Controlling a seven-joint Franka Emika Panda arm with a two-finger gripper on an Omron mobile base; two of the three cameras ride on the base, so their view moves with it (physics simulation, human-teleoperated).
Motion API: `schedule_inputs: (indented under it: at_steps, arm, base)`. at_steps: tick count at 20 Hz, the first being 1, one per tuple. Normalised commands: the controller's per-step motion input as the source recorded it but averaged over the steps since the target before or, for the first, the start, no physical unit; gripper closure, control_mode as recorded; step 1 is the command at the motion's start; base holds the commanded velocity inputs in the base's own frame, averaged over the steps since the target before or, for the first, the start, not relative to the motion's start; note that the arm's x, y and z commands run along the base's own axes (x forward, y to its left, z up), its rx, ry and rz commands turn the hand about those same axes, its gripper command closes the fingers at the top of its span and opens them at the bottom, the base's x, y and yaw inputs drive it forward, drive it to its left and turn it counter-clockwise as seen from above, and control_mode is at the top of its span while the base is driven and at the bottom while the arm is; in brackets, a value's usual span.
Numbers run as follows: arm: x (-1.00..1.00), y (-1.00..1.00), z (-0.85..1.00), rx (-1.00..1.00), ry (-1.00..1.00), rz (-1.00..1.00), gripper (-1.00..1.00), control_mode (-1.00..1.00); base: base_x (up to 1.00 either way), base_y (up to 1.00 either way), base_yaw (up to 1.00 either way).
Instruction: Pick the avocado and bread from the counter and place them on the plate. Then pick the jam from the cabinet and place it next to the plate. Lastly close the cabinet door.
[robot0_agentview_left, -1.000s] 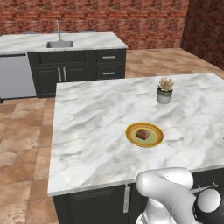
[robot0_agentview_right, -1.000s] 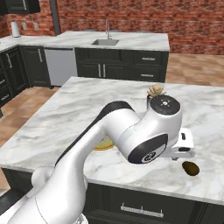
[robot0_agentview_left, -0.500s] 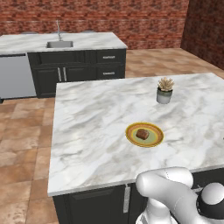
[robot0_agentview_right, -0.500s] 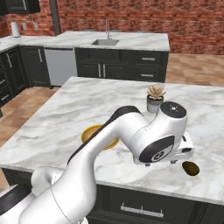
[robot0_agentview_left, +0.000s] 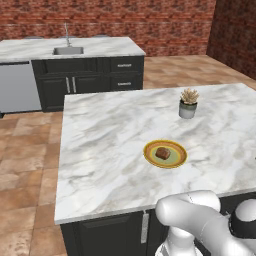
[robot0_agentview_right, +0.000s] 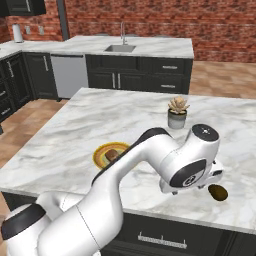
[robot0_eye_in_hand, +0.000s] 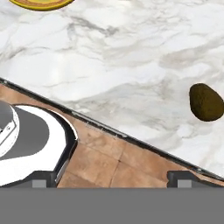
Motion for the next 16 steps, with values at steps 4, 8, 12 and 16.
schedule_inputs:
  at_steps: [4,8,12,16]
  arm:
    - [0.19,-0.41,-0.26,0.00,0.03,0.04,-1.00,-1.00]
    - [0.25,-0.30,-0.20,0.00,0.07,0.00,-1.00,-1.00]
    - [0.36,-0.11,-0.11,0.00,0.13,-0.02,-1.00,-1.00]
    - [0.31,-0.15,-0.12,0.00,0.17,-0.03,-1.00,-1.00]
  base:
    - [0.00,0.00,0.00]
    - [0.00,0.00,0.00]
    - [0.00,0.00,0.00]
    - [0.00,0.00,0.00]
